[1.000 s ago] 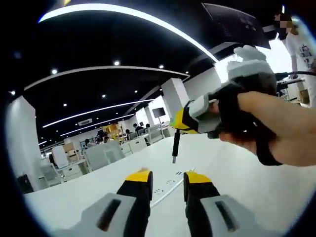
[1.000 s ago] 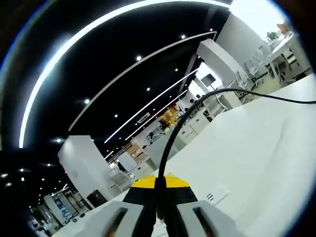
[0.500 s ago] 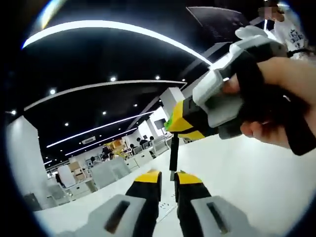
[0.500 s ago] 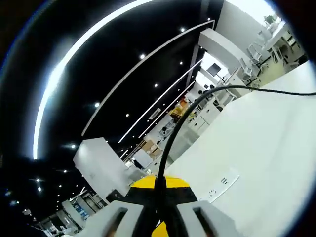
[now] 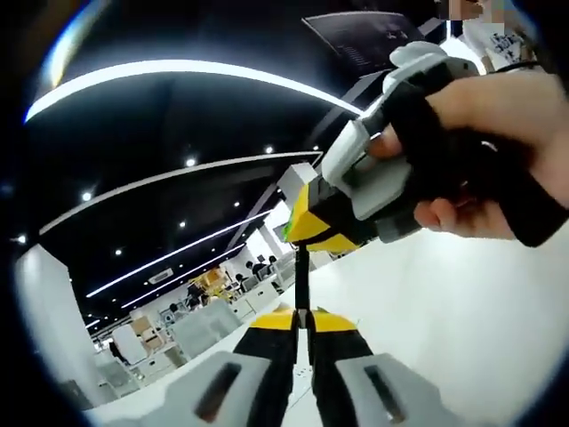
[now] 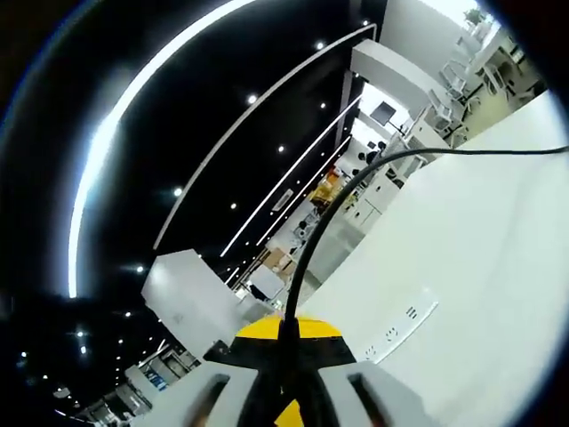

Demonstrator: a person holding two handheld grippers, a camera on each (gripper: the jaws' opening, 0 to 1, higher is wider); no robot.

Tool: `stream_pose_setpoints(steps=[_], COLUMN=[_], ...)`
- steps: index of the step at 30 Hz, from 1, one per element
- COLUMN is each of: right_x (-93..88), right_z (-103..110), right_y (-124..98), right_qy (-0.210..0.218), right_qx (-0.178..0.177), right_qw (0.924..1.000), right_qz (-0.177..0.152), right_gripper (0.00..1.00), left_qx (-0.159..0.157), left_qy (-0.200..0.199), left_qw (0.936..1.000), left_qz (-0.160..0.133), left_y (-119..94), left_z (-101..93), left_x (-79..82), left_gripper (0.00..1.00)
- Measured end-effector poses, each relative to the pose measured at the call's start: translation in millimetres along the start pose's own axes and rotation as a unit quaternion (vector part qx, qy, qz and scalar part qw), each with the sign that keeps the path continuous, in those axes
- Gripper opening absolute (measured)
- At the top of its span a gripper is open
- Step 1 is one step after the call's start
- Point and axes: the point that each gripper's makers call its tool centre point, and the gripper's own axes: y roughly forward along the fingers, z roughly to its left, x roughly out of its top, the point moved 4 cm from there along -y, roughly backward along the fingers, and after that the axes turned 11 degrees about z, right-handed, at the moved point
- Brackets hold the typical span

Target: Find the data cable on the table. Grasp the USB connector end of the cable and insert it into the USB port on the table

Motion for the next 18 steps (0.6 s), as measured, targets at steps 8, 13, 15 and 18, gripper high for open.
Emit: stream_pose_setpoints(steps=[8, 13, 15, 18], right_x=[1.1, 6.6, 9.4, 6.9], right_z=[1.0, 3.2, 7.1, 6.5], right_y=[-6.4, -6.7, -8.7, -8.1], right_qy=[-0.040, -0.084, -0.099, -0.119], right_qx=[0.029, 0.062, 0.084, 0.098], right_qw=[0.9985, 0.9935, 0.9898, 0.9837], right_qz=[0.025, 0.047, 0.058, 0.093], right_gripper=[0.07, 0.13, 0.16, 0.16], left_qx=[-0.021, -0.045, -0.049, -0.062], left_qy=[-0.025, -0.054, -0.060, -0.089], left_qw=[0.9993, 0.9973, 0.9968, 0.9939], left_qz=[-0.017, -0.020, -0.019, -0.023], left_y=[-4.3, -6.0, -6.2, -8.1], left_z=[-3.3, -2.5, -1.5, 1.2], left_x=[3.2, 2.8, 1.2, 1.0], left_gripper=[0.04, 0.04, 0.04, 0.04])
